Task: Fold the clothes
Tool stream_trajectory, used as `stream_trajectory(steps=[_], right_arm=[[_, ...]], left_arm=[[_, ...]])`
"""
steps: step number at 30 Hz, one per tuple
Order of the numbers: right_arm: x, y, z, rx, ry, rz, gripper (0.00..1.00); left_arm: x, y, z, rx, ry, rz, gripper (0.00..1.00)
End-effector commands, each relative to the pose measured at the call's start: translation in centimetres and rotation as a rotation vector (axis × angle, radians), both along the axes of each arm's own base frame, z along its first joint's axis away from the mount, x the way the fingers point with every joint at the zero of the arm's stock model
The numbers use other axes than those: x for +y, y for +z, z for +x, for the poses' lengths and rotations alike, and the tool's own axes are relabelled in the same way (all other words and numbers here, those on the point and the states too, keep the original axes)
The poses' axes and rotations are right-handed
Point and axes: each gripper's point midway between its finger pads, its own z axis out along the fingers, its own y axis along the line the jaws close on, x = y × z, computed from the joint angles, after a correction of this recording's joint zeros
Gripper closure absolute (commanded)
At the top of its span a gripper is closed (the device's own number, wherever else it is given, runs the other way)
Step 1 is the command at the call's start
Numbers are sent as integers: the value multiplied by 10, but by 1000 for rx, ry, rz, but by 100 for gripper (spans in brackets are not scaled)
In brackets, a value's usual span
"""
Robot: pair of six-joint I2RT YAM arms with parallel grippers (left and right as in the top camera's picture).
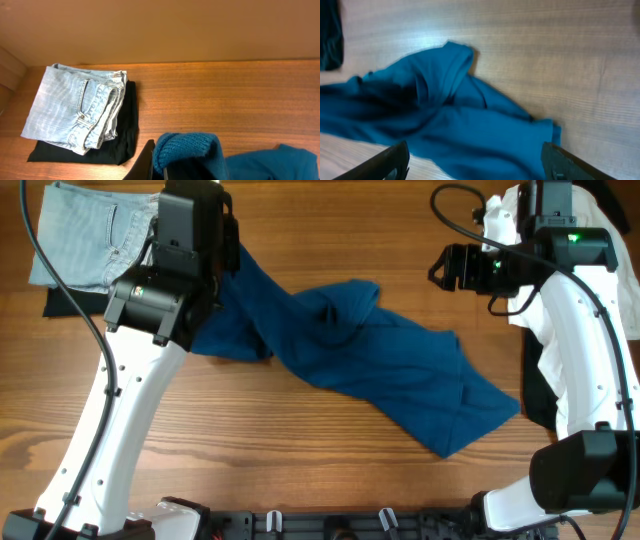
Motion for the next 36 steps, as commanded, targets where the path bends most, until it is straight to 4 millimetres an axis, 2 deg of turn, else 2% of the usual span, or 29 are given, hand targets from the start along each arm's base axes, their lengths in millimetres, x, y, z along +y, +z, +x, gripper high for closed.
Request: stream_trajectory(steps=[1, 4, 7, 10, 12, 14, 19, 23, 26, 30, 34, 36], right_arm=[[2, -19, -21, 98, 42, -24, 18], [0, -51, -45, 214, 40, -32, 20], [-13, -88, -56, 278, -36, -97, 19], [-18, -116, -49, 246, -86, -111, 20], [-30, -136, -41, 205, -161, -161, 19], [-33, -152, -36, 160, -182, -170, 20], [-43, -183, -38, 115, -278, -195, 24], [-43, -195, -41, 96, -295, -186, 28], [-43, -197, -36, 65, -314, -174, 35], [-42, -192, -24, 13, -320, -159, 56], [-41, -191, -22, 3, -320, -148, 69], [-41, -191, -21, 1, -322, -145, 71]], left_arm=[[12, 7, 4, -36, 52, -20, 96], [35, 12, 9, -69, 129, -58, 96], [54, 12, 10, -69, 170, -59, 96], [54, 10, 9, -57, 166, -60, 96], [54, 7, 8, -45, 167, -56, 96], [54, 5, 6, -34, 167, -53, 96], [55, 0, 3, -11, 168, -47, 96], [55, -1, 2, -4, 168, -45, 96], [55, -1, 2, -4, 168, -45, 96], [55, -2, 2, 0, 168, -44, 96], [55, -3, 0, 9, 168, -42, 96], [55, -4, 0, 10, 168, -41, 96]])
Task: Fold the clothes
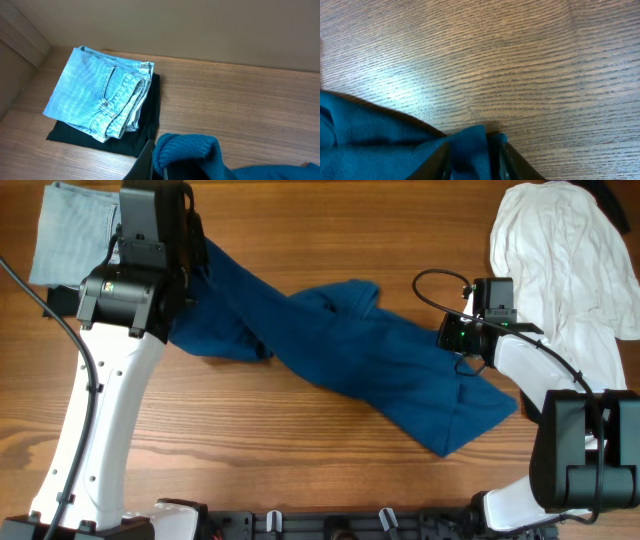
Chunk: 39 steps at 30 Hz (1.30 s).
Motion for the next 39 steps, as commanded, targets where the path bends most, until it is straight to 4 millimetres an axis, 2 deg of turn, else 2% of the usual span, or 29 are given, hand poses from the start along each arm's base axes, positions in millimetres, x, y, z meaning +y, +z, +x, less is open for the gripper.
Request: stream_trajectory(steps=[1, 3, 6, 9, 11, 14, 15, 17, 19, 21, 22, 24, 27, 28, 31, 32, 33, 36, 39], right_arm=[[2, -4, -2, 6, -2, 1, 73], [2, -6, -1, 9, -2, 1, 73], [5, -25, -4, 51, 6, 20, 73], [7, -33, -3, 60, -5, 35, 74], [7, -31, 1, 39, -5, 35, 95], [7, -22, 11, 11, -6, 38, 96], [9, -11, 18, -15, 0, 47, 96], [10, 21, 35, -86, 7, 51, 96], [9, 75, 54, -191, 29, 38, 96], [4, 121, 62, -279, 33, 21, 96], [-1, 152, 66, -337, 33, 9, 96], [-12, 211, 66, -457, 30, -19, 96], [-29, 281, 56, -599, 7, -56, 96], [-36, 306, 50, -651, -7, -68, 96], [-50, 354, 34, -764, -41, -99, 96], [-54, 380, 24, -823, -36, -129, 96], [-56, 407, 12, -876, -29, -160, 96], [-51, 466, -22, -978, 1, -223, 96], [-48, 513, -61, -1062, 1, -279, 96]], left_arm=[[4, 1, -1, -6, 23, -8, 96], [4, 1, -1, -3, 23, -7, 96], [4, 0, -2, 0, 23, -7, 96], [4, -1, -2, 4, 23, -6, 96], [4, -1, -3, 6, 23, -5, 96], [4, -1, -3, 6, 23, -5, 96], [4, -1, -3, 5, 23, -5, 96], [5, 0, -2, 2, 28, -2, 96], [7, 1, -2, -4, 35, 0, 96], [11, 1, -2, -5, 45, 0, 96], [15, 1, -2, -5, 53, 0, 96], [22, 3, -2, -10, 69, -1, 96], [33, 18, -7, -48, 96, -8, 96], [37, 28, -10, -73, 104, -12, 96], [45, 64, -24, -162, 119, -25, 96], [47, 88, -35, -222, 121, -33, 96], [48, 111, -49, -283, 121, -43, 96], [52, 165, -92, -435, 119, -67, 96], [50, 214, -145, -592, 75, -107, 96]])
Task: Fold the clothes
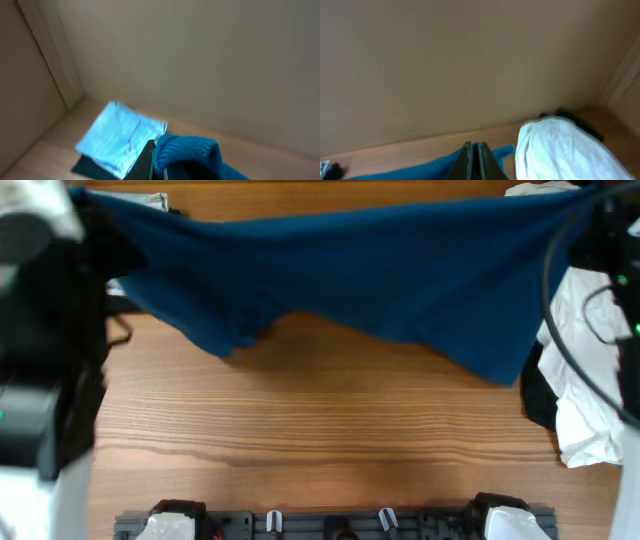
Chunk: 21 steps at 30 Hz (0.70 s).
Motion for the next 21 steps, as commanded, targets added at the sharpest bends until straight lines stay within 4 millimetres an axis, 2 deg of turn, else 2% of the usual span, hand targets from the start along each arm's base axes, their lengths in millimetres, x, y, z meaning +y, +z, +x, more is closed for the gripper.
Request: stream_trajectory(steps=[1, 3, 5, 7, 9, 10, 13, 15, 16, 17, 19, 21], right_arm=[[3, 66, -51, -147, -21, -99, 96], [0, 88, -76, -200, -66, -113, 96], [-2, 97, -92, -223, -95, -122, 96], [-2, 92, -93, -200, -93, -140, 96], [-4, 81, -84, -154, -89, -134, 96], [-3, 74, -74, -129, -76, -130, 96], [-1, 43, -26, -21, -7, -104, 96], [-4, 15, 16, 54, 24, -84, 96], [-7, 3, 38, 76, 27, -80, 96], [-11, -8, 60, 92, 27, -76, 96], [-22, -35, 120, 88, 27, -73, 96], [-26, -46, 166, 24, 26, -55, 96]], left_arm=[[2, 67, -65, -224, -31, -43, 96], [1, 95, -96, -323, -58, -52, 96], [2, 113, -114, -379, -63, -55, 96], [-2, 119, -117, -390, -88, -45, 96], [-4, 114, -104, -359, -96, -30, 96], [-5, 109, -92, -333, -96, -29, 96], [-11, 83, -37, -225, -96, -23, 96], [-16, 57, 18, -143, -96, -17, 96], [-17, 48, 36, -125, -96, -16, 96], [-20, 35, 63, -100, -96, -14, 96], [-26, 10, 123, -85, -101, 15, 96], [-41, -1, 168, -113, -179, 72, 96]])
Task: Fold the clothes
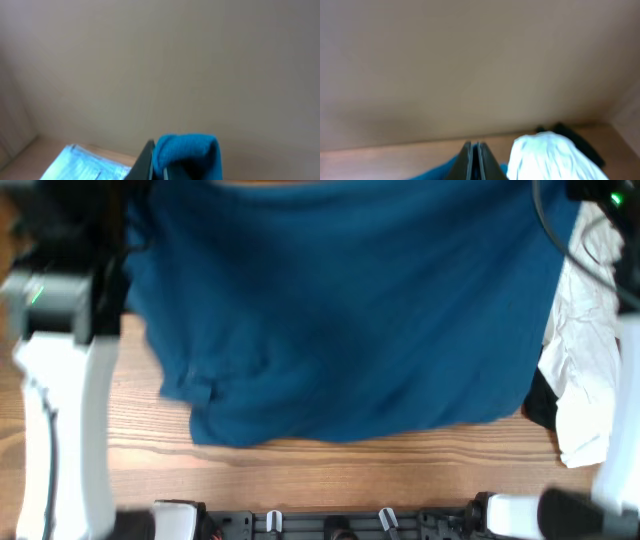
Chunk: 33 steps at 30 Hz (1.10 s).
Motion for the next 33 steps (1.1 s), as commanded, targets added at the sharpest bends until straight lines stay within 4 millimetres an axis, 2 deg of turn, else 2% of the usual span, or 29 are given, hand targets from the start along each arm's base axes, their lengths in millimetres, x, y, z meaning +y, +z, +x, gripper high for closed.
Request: stream_trajectory(steps=[1, 2, 4, 5, 6, 8, 10, 12, 13, 16, 19, 20, 21, 23, 25, 26, 29, 30, 33], right_arm=[[-6, -8, 53, -94, -2, 25, 96], [-4, 4, 60, -147, 1, 17, 96], [1, 41, 59, -258, 8, 0, 96], [3, 67, 52, -320, 11, -13, 96], [4, 95, 44, -386, 12, -22, 96], [8, 151, 20, -513, 15, -43, 96], [10, 183, 3, -586, 15, -54, 96], [11, 194, -4, -608, 15, -78, 96], [10, 189, -1, -591, 14, -80, 96], [14, 139, 28, -424, 55, -53, 96], [30, 78, 50, -229, 166, -5, 95], [35, 59, 56, -168, 201, 15, 90], [38, 45, 59, -123, 220, 30, 80], [40, 29, 59, -65, 234, 50, 68], [40, 29, 57, -58, 231, 53, 62], [38, 29, 56, -57, 227, 55, 59], [27, 23, 52, -27, 204, 95, 54], [22, 16, 49, 3, 208, 110, 52], [13, 2, 43, 63, 194, 145, 48]], left_arm=[[-21, -12, 54, -41, -102, 103, 96], [-31, 4, 61, -104, -115, 136, 96], [-41, 44, 56, -217, -119, 190, 96], [-43, 66, 49, -272, -112, 205, 96], [-42, 97, 37, -348, -104, 220, 96], [-35, 151, 5, -475, -81, 219, 96], [-28, 182, -17, -551, -65, 218, 96], [-26, 189, -23, -557, -77, 245, 96], [-26, 180, -19, -517, -81, 248, 96], [-39, 108, 18, -247, -169, 267, 96], [-62, 56, 44, -93, -274, 269, 96], [-69, 49, 48, -79, -289, 269, 96], [-76, 47, 50, -78, -302, 268, 96], [-98, 56, 48, -123, -341, 266, 96], [-128, 76, 36, -206, -393, 257, 96], [-155, 92, 20, -267, -443, 250, 96], [-198, 130, -22, -399, -495, 241, 96], [-214, 154, -50, -480, -481, 243, 96], [-230, 188, -97, -587, -463, 255, 96]])
